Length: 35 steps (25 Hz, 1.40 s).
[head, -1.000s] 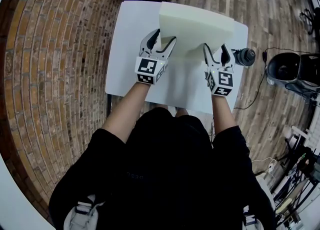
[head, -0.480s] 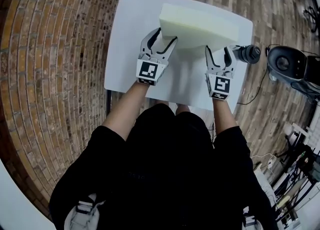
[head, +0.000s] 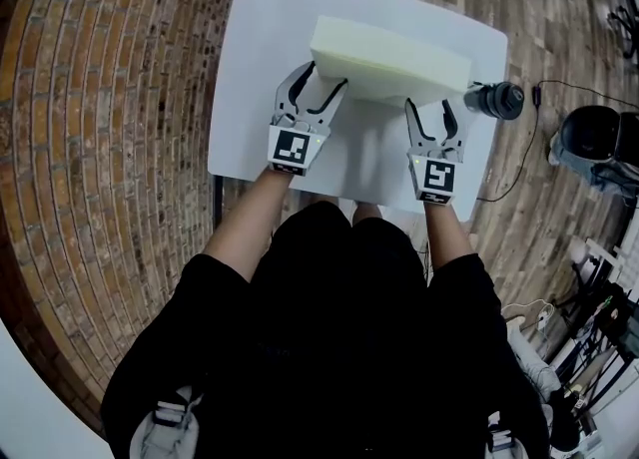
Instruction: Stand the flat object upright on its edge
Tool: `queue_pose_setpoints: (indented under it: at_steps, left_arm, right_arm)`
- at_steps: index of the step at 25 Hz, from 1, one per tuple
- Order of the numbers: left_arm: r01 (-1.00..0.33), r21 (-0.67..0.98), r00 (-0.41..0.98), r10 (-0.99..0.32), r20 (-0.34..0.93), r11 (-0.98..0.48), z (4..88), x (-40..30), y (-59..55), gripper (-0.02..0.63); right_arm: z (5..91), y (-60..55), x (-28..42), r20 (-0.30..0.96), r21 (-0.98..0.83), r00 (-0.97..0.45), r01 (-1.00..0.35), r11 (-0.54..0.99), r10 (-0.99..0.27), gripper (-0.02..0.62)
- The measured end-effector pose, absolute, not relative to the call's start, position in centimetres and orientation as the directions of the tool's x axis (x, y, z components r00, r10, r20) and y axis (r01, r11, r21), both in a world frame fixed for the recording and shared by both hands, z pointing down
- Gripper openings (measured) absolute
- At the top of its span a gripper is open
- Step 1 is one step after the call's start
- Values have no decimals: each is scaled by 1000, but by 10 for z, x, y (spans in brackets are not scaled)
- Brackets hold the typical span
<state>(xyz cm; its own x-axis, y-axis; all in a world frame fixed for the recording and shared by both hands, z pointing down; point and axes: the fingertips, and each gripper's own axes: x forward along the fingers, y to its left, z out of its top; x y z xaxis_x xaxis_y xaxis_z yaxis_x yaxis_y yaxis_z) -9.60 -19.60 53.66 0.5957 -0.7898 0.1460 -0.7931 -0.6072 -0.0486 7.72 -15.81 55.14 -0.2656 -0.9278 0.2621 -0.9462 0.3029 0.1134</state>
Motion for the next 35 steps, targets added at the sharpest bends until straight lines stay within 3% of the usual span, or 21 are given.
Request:
queue_pose_setpoints:
  at_steps: [6, 18, 35]
  left_arm:
    - [-774, -62, 612, -769, 186, -630, 541, -97, -187, 272]
    - [-750, -25, 635, -731, 248, -660, 538, -102, -182, 275]
    - [-750, -37, 635, -735, 238, -661, 512, -110, -173, 276]
  right_arm:
    - [556, -150, 80, 273, 84, -302, -938, 335, -913, 262]
    - [549, -145, 78, 303, -1, -383, -916, 401, -873, 298]
    - [516, -135, 88, 259, -9, -417, -903, 429, -871, 302]
